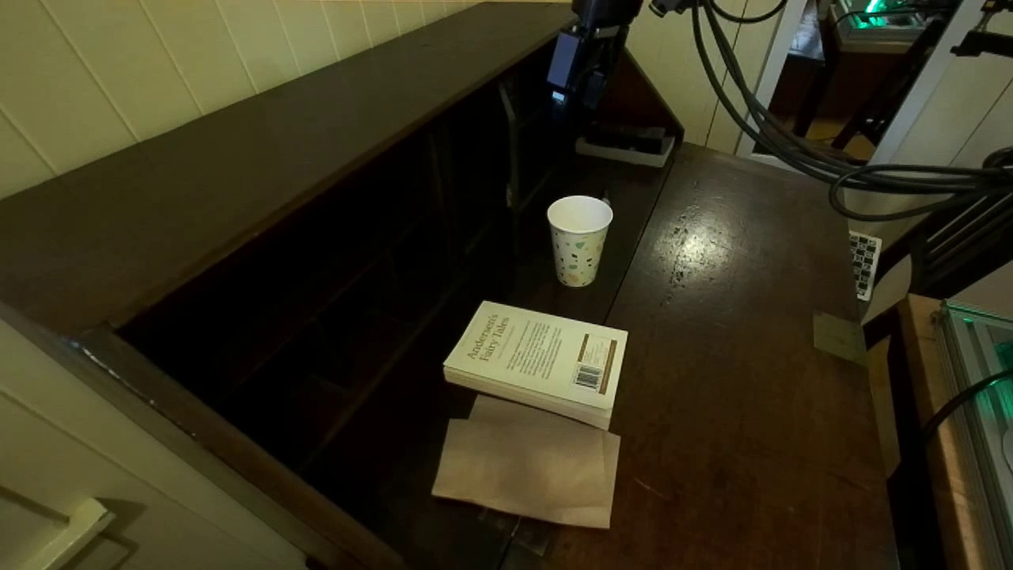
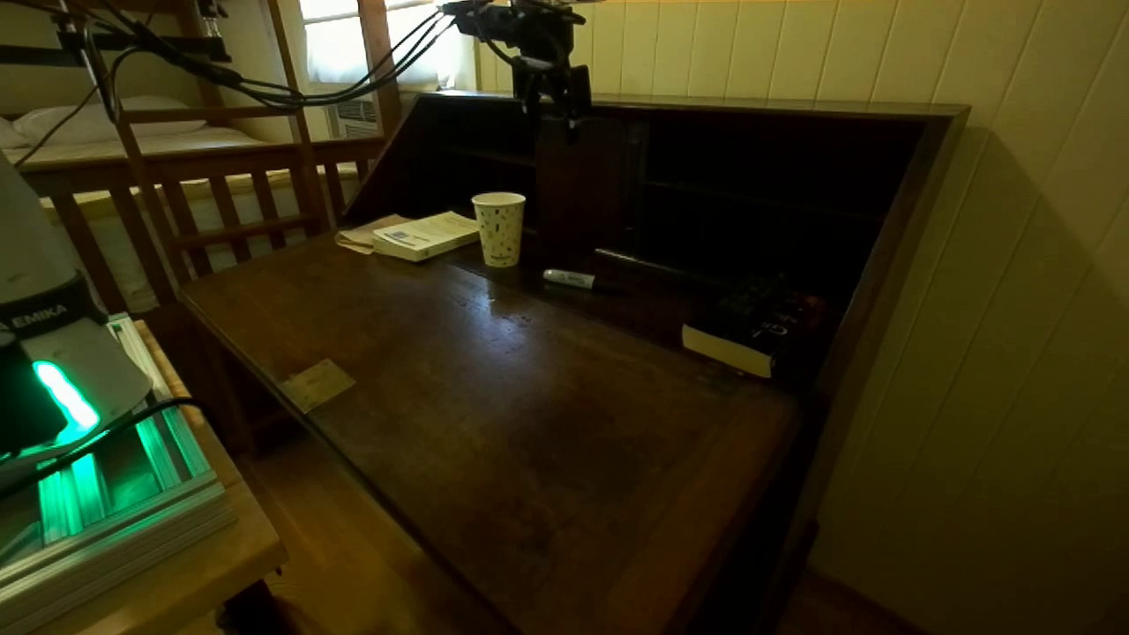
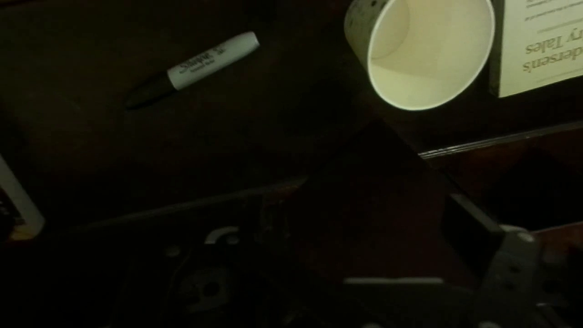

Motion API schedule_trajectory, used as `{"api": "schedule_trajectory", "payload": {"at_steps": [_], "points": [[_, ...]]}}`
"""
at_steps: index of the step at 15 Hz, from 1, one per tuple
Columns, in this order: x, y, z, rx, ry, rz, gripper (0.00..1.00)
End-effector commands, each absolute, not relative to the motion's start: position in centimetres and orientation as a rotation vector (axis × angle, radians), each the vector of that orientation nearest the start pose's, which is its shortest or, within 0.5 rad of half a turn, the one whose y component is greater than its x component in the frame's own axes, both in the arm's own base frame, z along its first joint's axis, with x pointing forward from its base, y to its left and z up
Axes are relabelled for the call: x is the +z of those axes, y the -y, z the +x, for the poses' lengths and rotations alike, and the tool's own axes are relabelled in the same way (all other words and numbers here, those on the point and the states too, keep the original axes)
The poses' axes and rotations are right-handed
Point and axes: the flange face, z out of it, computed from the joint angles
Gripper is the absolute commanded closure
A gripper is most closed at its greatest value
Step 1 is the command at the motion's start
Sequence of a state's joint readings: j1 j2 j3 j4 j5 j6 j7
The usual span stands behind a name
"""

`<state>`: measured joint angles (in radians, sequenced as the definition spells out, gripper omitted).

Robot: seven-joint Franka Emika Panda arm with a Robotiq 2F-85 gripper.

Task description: Move the cup, then pick up the marker and put it in the cup

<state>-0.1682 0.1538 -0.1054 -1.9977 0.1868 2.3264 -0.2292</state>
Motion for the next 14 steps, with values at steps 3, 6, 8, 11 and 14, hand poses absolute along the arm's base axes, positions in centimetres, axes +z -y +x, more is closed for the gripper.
{"api": "schedule_trajectory", "payload": {"at_steps": [3, 6, 8, 11, 14], "points": [[38.7, 17.6, 55.7, -0.249, -0.661, -3.064, 0.00], [36.6, 18.7, 54.7, -0.199, -0.890, -2.999, 0.00], [35.4, 19.4, 54.2, -0.200, -1.008, -2.959, 0.00], [33.7, 20.8, 53.8, -0.209, -1.162, -2.916, 0.00], [31.6, 22.1, 53.4, -0.202, -1.262, -2.884, 0.00]]}}
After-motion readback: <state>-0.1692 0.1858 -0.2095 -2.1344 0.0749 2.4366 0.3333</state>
